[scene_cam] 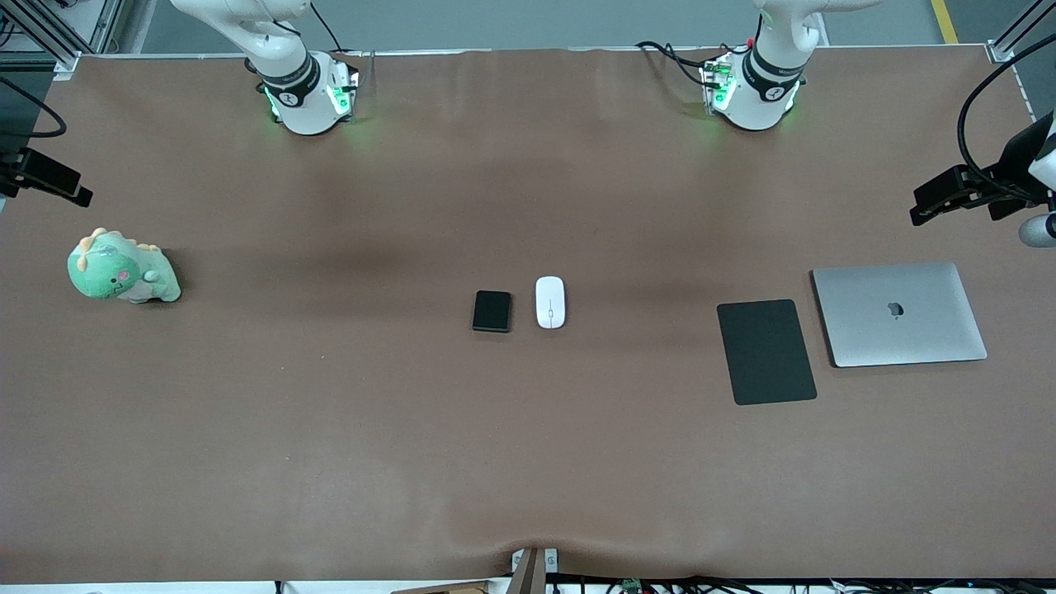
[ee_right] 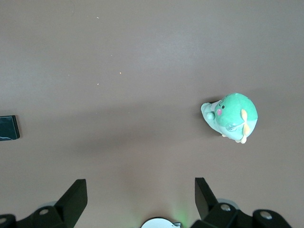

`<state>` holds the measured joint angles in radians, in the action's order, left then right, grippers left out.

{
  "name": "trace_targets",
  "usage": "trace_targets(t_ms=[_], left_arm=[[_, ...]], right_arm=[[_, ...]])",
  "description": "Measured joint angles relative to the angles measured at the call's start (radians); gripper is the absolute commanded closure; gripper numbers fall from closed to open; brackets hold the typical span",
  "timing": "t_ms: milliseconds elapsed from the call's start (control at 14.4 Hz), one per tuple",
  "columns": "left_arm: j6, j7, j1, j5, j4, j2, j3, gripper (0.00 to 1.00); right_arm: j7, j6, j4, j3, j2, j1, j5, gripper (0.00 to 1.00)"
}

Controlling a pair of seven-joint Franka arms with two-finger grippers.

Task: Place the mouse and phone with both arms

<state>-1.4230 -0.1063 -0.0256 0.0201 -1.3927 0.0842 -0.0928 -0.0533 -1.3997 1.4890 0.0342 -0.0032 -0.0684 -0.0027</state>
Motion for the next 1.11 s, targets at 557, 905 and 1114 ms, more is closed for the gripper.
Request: trace_targets(t_ms=[557, 905, 1114], left_arm=[[0.0, 0.001, -0.002, 0.0, 0.004, 0.0, 0.001, 0.0], [0.0, 0.005, -0.002, 0.0, 0.004, 0.0, 0.0, 0.0], [0.0, 0.006, -0.002, 0.0, 0.004, 0.0, -0.001, 0.0]], right_arm=[[0.0, 0.0, 0.001, 0.0, 0.0, -0.003, 0.0, 0.0], [0.0, 0.0, 0.001, 0.002, 0.0, -0.006, 0.001, 0.0], [0.0, 0.0, 0.001, 0.002, 0.0, -0.015, 0.006, 0.0]])
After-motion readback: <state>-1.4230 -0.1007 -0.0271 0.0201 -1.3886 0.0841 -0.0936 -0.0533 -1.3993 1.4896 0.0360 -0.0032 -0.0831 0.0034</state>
